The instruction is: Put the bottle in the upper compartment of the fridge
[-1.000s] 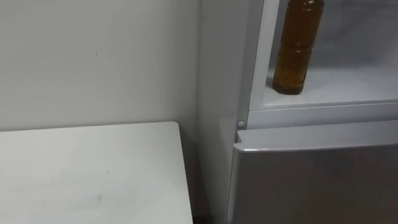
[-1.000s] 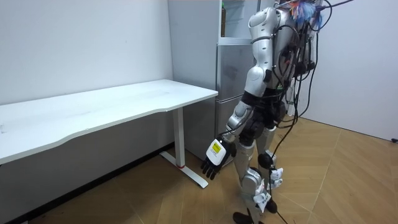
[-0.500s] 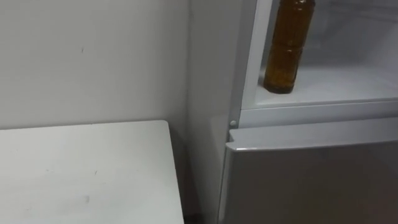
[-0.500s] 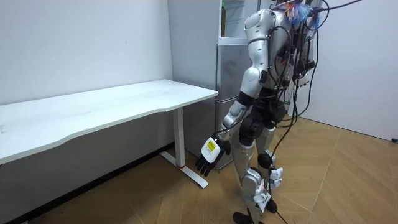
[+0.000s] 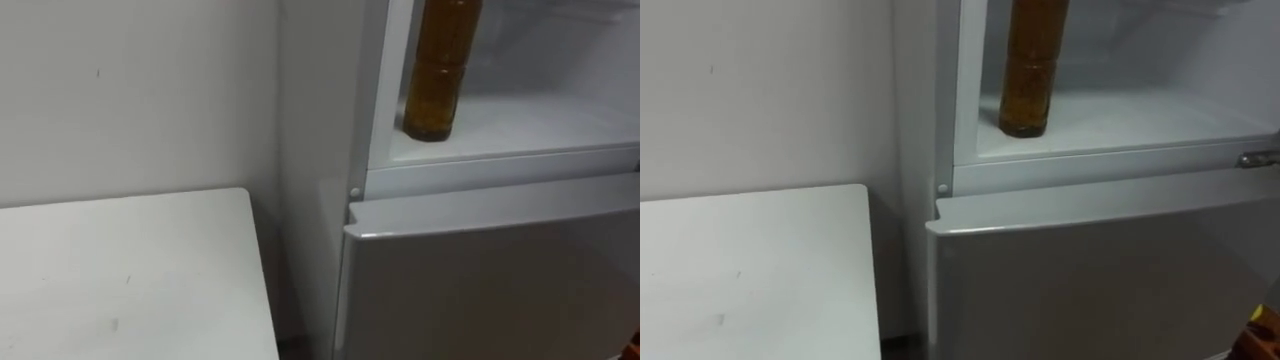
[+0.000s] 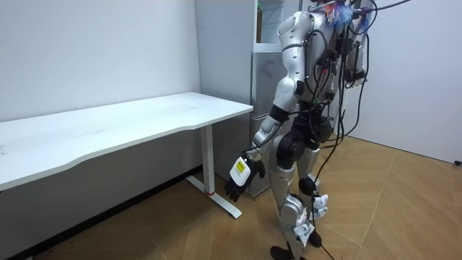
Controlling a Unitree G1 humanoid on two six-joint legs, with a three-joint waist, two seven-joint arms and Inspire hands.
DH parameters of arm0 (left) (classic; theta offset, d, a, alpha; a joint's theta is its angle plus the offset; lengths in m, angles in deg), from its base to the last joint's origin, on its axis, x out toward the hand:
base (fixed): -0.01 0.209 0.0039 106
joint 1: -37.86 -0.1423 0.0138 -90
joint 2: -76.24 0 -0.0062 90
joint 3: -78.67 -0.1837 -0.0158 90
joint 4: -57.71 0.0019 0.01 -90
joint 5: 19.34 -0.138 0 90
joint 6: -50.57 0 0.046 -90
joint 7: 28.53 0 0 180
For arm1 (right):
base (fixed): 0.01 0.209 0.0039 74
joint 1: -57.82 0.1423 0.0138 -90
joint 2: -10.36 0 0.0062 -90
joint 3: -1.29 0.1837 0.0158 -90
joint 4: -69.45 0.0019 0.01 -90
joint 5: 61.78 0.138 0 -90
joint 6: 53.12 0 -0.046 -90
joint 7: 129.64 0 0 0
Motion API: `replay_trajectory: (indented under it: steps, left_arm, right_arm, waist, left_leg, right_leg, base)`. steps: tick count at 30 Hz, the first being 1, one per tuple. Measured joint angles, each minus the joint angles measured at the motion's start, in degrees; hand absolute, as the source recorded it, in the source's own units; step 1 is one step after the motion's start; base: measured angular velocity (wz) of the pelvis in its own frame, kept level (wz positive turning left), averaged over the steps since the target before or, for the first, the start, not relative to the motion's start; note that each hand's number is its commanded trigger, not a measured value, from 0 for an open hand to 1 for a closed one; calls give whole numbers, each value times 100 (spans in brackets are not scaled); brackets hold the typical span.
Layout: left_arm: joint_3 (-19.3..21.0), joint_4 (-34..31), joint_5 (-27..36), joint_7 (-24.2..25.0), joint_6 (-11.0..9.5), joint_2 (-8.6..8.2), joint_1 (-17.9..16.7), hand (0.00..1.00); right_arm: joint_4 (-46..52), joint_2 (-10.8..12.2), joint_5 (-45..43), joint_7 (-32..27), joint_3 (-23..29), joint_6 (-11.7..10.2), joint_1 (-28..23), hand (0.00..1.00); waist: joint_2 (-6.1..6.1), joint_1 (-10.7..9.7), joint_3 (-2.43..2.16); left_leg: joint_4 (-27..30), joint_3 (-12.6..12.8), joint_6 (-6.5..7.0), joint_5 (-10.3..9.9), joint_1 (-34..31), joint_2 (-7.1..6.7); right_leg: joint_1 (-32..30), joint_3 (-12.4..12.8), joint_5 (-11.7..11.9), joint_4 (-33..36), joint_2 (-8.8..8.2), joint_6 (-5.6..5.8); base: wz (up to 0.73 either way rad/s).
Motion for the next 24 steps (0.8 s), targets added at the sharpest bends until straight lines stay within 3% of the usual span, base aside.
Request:
replay_trajectory:
  steps: [21, 24]
  left_arm:
    - [74, 38, -57, -45, 2, -2, -16, 0]
    - [56, 92, -54, -84, -30, -2, -27, 0]
  right_arm:
    - [705, -48, -34, -71, 17, -59, 57, 0]
    - [738, -48, -350, -114, 16, -64, 57, 0]
  waist:
    - [-83, 14, -23]
    - [-108, 24, -22]
  left_leg:
    - [57, 11, -1, 0, -30, -14]
    - [57, 11, -1, 0, -27, -14]
  right_leg:
    - [-151, -13, -104, 156, -40, -17]
    - [-149, -11, -104, 157, -40, -17]
  base:
    - [0]
    - [0]
